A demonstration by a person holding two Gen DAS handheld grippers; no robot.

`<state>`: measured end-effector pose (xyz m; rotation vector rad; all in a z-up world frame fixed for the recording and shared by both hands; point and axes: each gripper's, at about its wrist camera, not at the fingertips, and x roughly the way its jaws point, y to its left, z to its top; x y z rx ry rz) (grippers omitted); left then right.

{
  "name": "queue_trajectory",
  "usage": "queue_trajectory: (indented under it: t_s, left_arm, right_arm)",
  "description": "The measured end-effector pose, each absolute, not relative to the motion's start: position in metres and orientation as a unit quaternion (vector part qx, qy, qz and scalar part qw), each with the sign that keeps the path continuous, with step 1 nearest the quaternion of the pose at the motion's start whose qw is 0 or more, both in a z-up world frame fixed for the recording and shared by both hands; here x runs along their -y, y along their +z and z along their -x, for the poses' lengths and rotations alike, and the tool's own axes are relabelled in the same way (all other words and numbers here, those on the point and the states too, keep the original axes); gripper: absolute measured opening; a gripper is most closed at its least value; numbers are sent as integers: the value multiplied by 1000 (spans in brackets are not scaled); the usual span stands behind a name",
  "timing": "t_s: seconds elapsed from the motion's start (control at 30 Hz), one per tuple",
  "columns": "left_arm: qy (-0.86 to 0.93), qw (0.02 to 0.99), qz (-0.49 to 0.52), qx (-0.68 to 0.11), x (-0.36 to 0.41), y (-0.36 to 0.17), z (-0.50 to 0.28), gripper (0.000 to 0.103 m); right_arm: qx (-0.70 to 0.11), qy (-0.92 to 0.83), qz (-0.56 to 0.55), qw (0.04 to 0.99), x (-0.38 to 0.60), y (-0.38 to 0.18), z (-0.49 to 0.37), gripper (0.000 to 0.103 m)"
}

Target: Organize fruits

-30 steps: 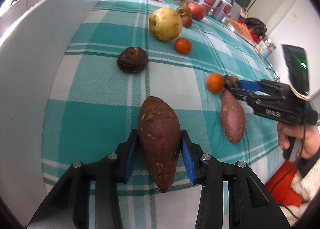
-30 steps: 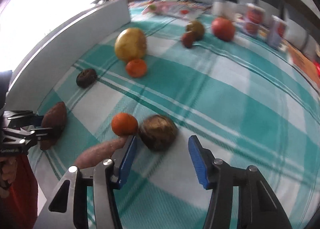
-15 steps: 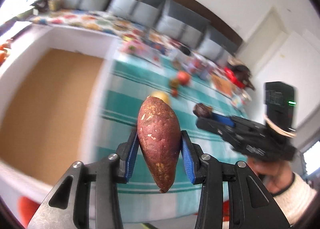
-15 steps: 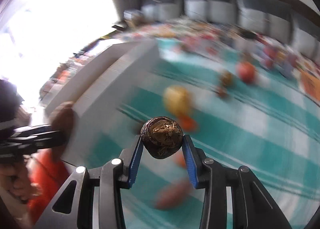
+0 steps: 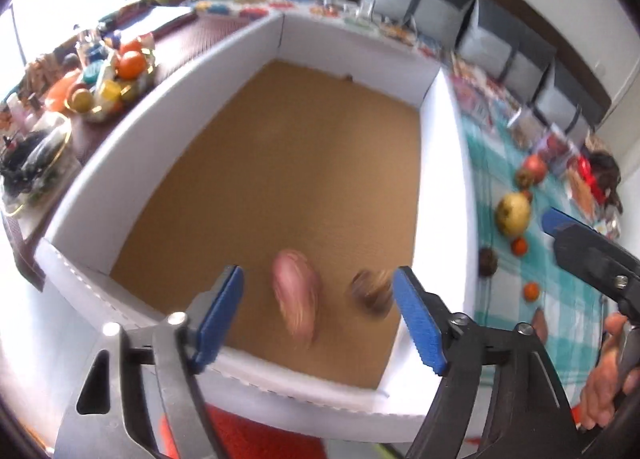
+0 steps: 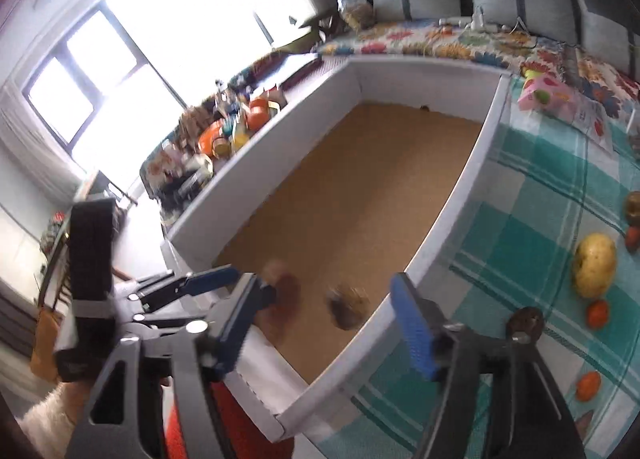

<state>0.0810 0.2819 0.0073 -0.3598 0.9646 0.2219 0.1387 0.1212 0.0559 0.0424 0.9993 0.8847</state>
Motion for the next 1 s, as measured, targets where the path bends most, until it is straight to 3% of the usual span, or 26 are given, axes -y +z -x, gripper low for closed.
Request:
queue_trajectory:
  t_s: [0.1, 0.2, 0.3, 0.4, 0.47, 0.6, 0.8, 0.93, 1.0]
  left_arm:
    - [92, 885, 161, -428, -265, 22, -81, 79]
    - [40, 914, 135, -381, -237, 34, -87, 86]
    - [11, 921, 81, -380, -204, 26, -104, 89]
    - [23, 902, 25, -430, -181, -3, -128, 89]
    - [30, 887, 13, -461, -172, -20, -136, 83]
    - [41, 891, -31, -452, -157, -18, -124, 84]
    - [61, 882, -10, -468, -165, -22, -114, 84]
    - [103, 916, 1, -388, -156, 11, -95, 84]
    - [120, 936, 3, -331, -141, 32, -81, 93]
  right_arm:
    - [-427, 386, -13, 817, -82, 73, -125, 89]
    - [-410, 328, 14, 851, -27, 57, -114, 95]
    - [-412, 233, 45, 880, 44, 19, -98, 95]
    - [-433, 123, 72, 890, 120, -25, -85, 95]
    - [-441, 62, 70, 893, 168, -45, -74, 95]
    - [-440, 4, 58, 896, 224, -62, -56, 95]
    - [-447, -12, 19, 894, 252, -78, -58, 95]
    - [-444, -12, 27, 895, 256, -85, -70, 97]
    - [-448, -16, 32, 893, 257, -87, -73, 99]
